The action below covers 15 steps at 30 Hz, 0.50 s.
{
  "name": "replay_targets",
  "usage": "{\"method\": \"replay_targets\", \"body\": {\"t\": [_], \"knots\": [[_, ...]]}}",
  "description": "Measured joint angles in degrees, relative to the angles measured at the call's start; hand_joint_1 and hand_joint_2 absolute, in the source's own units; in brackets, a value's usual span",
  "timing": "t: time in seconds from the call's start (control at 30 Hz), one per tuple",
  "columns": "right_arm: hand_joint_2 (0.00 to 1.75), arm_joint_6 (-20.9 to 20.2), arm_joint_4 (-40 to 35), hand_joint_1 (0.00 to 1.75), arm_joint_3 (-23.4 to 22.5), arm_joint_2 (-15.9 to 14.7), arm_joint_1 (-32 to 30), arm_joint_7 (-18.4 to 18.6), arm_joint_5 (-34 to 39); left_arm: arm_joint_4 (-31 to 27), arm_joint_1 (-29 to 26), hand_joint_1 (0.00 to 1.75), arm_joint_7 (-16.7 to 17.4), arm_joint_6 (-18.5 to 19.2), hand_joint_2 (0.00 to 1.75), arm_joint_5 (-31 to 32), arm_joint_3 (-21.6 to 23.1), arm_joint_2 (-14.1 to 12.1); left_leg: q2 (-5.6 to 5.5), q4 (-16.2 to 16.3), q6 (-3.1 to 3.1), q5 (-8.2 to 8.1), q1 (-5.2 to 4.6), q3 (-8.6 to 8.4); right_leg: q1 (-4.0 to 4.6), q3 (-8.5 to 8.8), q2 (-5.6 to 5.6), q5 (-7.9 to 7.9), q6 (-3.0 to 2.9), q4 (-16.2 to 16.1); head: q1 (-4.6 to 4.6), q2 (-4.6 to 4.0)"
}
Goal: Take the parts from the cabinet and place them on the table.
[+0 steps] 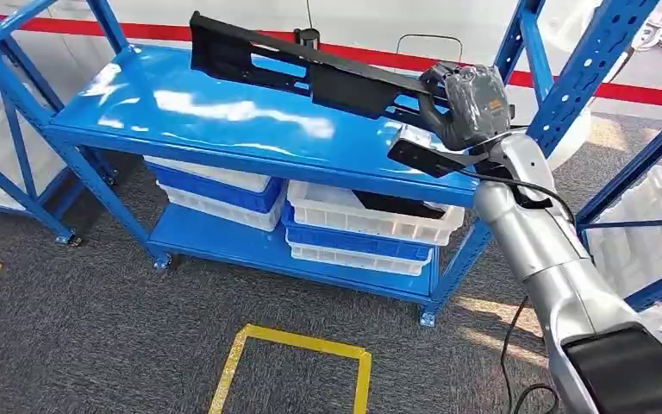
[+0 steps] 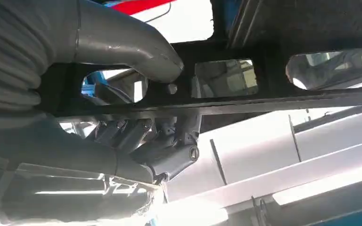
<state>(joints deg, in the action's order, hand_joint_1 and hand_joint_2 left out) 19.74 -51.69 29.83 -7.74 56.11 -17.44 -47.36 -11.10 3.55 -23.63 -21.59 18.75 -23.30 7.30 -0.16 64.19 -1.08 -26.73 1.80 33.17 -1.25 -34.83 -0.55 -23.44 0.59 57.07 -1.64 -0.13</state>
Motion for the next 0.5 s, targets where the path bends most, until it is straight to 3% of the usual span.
{"method": "replay_targets", "body": {"t": [0.03, 0.07, 0.1, 0.13, 0.17, 0.2, 0.23, 0.27, 0.3, 0.33, 0.37, 0.4, 0.43, 0.47, 0.5], "knots": [[1.75, 0.02, 0.00, 1.75, -0.06, -0.02, 0.13, 0.00, 0.00, 0.00, 0.13, 0.00, -0.04, 0.09, 1.75, 0.00, 0.02, 0.04, -0.09, -4.46, 0.05, -1.58, -0.22, -3.16, 0.24, -0.41, 0.00, 0.21, 0.32, 0.05, -0.02, 0.00], [1.75, 0.02, 0.02, 1.75, -0.26, -0.13, 0.36, -0.06, 0.00, 0.00, 0.31, 0.00, -0.15, 0.22, 1.75, 0.00, 0.00, 0.04, -0.31, -6.41, 0.50, -2.08, -0.49, -3.87, 0.29, -0.62, -0.23, 0.76, 0.93, 0.12, 0.15, 0.00], [1.75, 0.04, 0.04, 1.75, -0.31, -0.13, 0.62, -0.15, 0.04, 0.02, 0.29, 0.00, -0.20, 0.26, 1.75, 0.00, 0.00, 0.07, -0.31, -6.48, 0.61, -2.02, -0.73, -3.32, 0.31, -0.91, -0.36, 1.41, 1.37, 0.09, 0.07, 0.00], [1.75, 0.04, 0.07, 1.75, -0.35, -0.15, 0.63, -0.20, 0.07, 0.00, 0.30, 0.00, -0.24, 0.26, 1.75, 0.00, 0.02, 0.05, -0.33, -6.30, 1.10, -1.71, -1.08, -2.96, 0.26, -1.14, -0.39, 1.82, 1.90, -0.04, 0.00, 0.00], [1.75, 0.04, 0.15, 1.75, -0.37, -0.17, 0.49, -0.26, 0.04, 0.02, 0.26, 0.00, -0.22, 0.26, 1.75, 0.00, 0.00, 0.07, -0.29, -6.59, 1.95, -1.13, -1.26, -2.68, 0.27, -1.33, -0.39, 2.29, 2.55, -0.13, 0.09, 0.00], [1.75, 0.02, 0.35, 1.75, -0.44, -0.48, 0.31, -0.28, 0.06, 0.04, 0.17, 0.00, -0.22, 0.26, 1.75, -0.06, 0.00, 0.30, 0.14, -7.15, 3.06, -0.19, -0.94, -2.23, 0.01, -2.27, -0.33, 1.50, 2.57, 0.58, -0.06, 0.00], [1.75, 0.00, 0.42, 1.75, -0.44, -0.50, 0.34, -0.48, 0.04, 0.02, 0.18, 0.00, -0.20, 0.26, 1.75, -0.09, -0.02, 0.26, 0.02, -7.15, 3.92, 0.57, -1.20, -1.38, 0.24, -3.66, -0.14, -1.30, 1.82, 2.72, 0.07, 0.00], [1.75, -0.24, 0.44, 1.75, -0.48, -0.50, 0.39, -1.14, 0.31, 0.02, 0.18, 0.00, -0.20, 0.24, 1.75, -0.20, -0.04, 0.15, 0.08, -7.13, 4.48, 1.30, -1.34, -0.43, 0.18, -5.01, -0.07, -4.69, 1.00, 7.11, 0.29, 0.00], [1.75, -0.59, 0.46, 1.75, -0.46, -0.50, 0.32, -1.88, 0.68, 0.02, 0.19, 0.00, -0.17, 0.24, 1.75, -0.20, -0.07, 0.15, 0.06, -7.14, 4.58, 2.02, -1.47, 0.54, 0.17, -6.24, 0.01, -7.49, 0.64, 11.88, 0.33, 0.00], [1.75, -0.88, 0.46, 1.75, -0.46, -0.50, 0.27, -2.45, 1.05, 0.02, 0.19, 0.00, -0.17, 0.24, 1.75, -0.24, -0.07, 0.15, 0.05, -7.10, 4.69, 2.66, -1.61, 1.43, 0.17, -7.14, 0.07, -9.14, 0.63, 15.80, 0.35, 0.00], [1.75, -1.01, 0.46, 1.75, -0.46, -0.48, 0.13, -2.91, 1.25, 0.02, 0.18, 0.00, -0.18, 0.24, 1.75, -0.24, -0.07, 0.22, 0.05, -7.09, 4.68, 3.42, -1.70, 2.37, 0.24, -7.19, 0.16, -9.39, 1.03, 18.44, 0.35, 0.00], [1.75, -1.05, 0.46, 1.75, -0.46, -0.46, 0.03, -3.15, 1.27, 0.04, 0.17, 0.00, -0.17, 0.24, 1.75, -0.24, -0.07, 0.26, 0.04, -7.06, 4.65, 4.11, -1.80, 3.28, 0.30, -6.18, 0.20, -8.41, 1.57, 18.64, 0.28, 0.00], [1.75, -1.09, 0.46, 1.75, -0.46, -0.46, -0.03, -3.28, 1.27, 0.02, 0.17, 0.00, -0.20, 0.24, 1.75, -0.24, -0.07, 0.35, 0.04, -6.96, 4.55, 4.84, -1.85, 4.25, 0.36, -4.13, 0.23, -6.65, 2.19, 16.76, 0.35, 0.00], [1.75, -1.38, 0.44, 1.75, -0.46, -0.42, -0.04, -3.59, 1.44, 0.02, 0.18, 0.00, -0.20, 0.26, 1.75, -0.24, -0.07, 0.37, 0.03, -6.92, 4.41, 5.55, -1.88, 5.18, 0.46, -1.10, 0.24, -5.11, 2.56, 13.09, 0.31, 0.00], [1.75, -2.04, 0.09, 1.75, -0.46, -0.42, -0.04, -4.33, 1.99, 0.02, 0.18, 0.00, -0.24, 0.28, 1.75, -0.24, -0.07, 0.37, 0.01, -6.85, 4.23, 6.28, -1.88, 5.93, 0.56, 2.63, 0.24, -4.83, 2.33, 8.19, 0.35, 0.00]]}}
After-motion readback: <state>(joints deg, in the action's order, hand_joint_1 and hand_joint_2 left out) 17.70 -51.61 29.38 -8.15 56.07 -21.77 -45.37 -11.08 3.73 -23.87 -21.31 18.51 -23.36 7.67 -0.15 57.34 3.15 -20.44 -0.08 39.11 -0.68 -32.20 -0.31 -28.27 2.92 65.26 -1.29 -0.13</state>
